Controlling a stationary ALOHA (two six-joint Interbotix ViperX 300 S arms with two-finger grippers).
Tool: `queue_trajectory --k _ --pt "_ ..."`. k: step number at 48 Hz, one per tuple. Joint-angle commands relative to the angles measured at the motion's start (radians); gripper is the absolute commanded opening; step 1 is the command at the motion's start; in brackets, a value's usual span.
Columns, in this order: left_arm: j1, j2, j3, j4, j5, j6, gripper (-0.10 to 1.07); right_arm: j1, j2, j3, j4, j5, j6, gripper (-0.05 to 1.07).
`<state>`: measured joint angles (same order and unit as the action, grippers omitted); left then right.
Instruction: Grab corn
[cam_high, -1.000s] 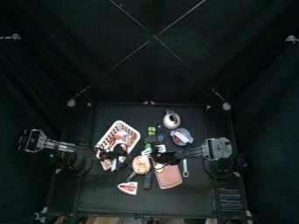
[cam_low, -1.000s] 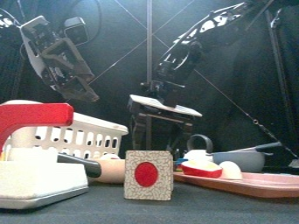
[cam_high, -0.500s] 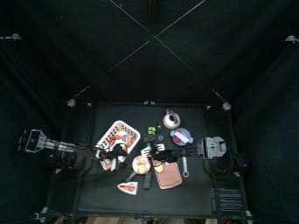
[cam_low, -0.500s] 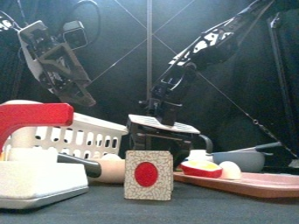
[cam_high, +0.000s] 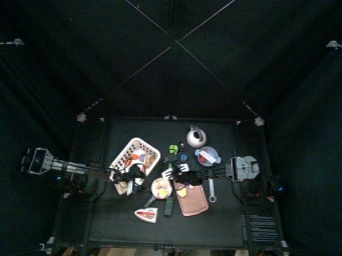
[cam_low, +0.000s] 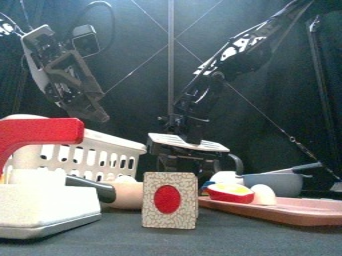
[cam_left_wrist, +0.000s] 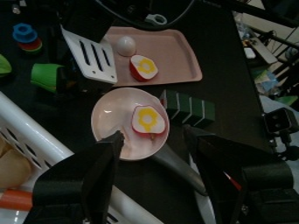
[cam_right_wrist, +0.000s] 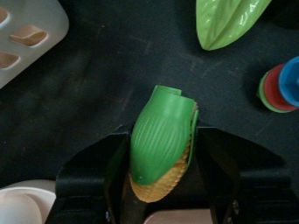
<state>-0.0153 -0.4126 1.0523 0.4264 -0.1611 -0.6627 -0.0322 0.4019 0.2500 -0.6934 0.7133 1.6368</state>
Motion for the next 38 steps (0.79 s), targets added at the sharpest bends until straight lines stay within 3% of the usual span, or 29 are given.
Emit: queue_trajectory --k 1,26,38 --pt "0.003 -0.005 -0.009 -0.002 -0.003 -0.002 0.92 0.002 -0.058 -0.020 0.003 0.003 -0.021 0.68" --pt "0.008 -0.005 -0.009 -0.002 -0.003 -0.002 0.92 0.017 -0.146 0.008 -0.026 0.000 -0.035 0.68" --pt "0.012 0.003 -0.015 0.000 -0.015 -0.002 0.92 0.077 -0.285 0.080 -0.071 -0.075 -0.071 0.68"
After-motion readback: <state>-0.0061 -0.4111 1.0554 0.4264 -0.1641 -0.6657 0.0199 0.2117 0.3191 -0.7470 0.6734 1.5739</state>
